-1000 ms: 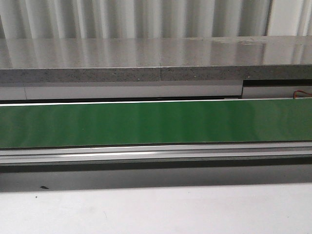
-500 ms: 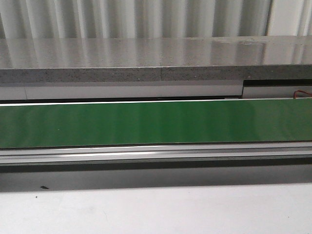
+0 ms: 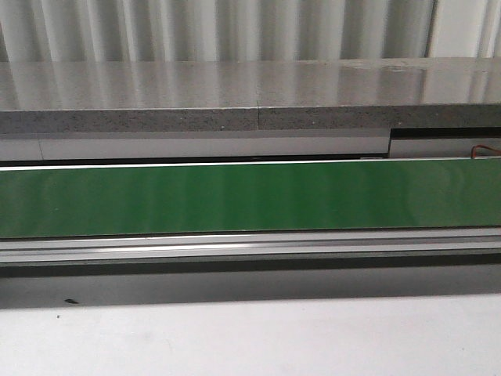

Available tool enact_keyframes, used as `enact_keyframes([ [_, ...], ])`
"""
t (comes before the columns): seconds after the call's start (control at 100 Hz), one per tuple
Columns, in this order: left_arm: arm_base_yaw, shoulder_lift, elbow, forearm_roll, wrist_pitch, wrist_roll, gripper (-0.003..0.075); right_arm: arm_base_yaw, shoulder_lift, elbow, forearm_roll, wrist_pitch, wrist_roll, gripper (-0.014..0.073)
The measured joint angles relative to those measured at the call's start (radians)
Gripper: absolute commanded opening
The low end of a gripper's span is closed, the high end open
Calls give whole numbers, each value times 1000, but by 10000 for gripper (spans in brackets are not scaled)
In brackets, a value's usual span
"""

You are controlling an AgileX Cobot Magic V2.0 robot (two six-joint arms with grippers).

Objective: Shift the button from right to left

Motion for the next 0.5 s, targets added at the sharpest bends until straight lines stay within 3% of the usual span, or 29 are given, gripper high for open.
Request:
enact_keyframes([
  [0.36, 0, 0, 0, 0, 0, 0, -20, 0, 245, -141, 6, 94, 0, -55],
  [0.44, 0, 0, 0, 0, 0, 0, -20, 0, 299, -175, 8, 102, 0, 21],
  [0.5, 0, 0, 0, 0, 0, 0, -21, 0, 347, -198, 8, 111, 0, 142],
])
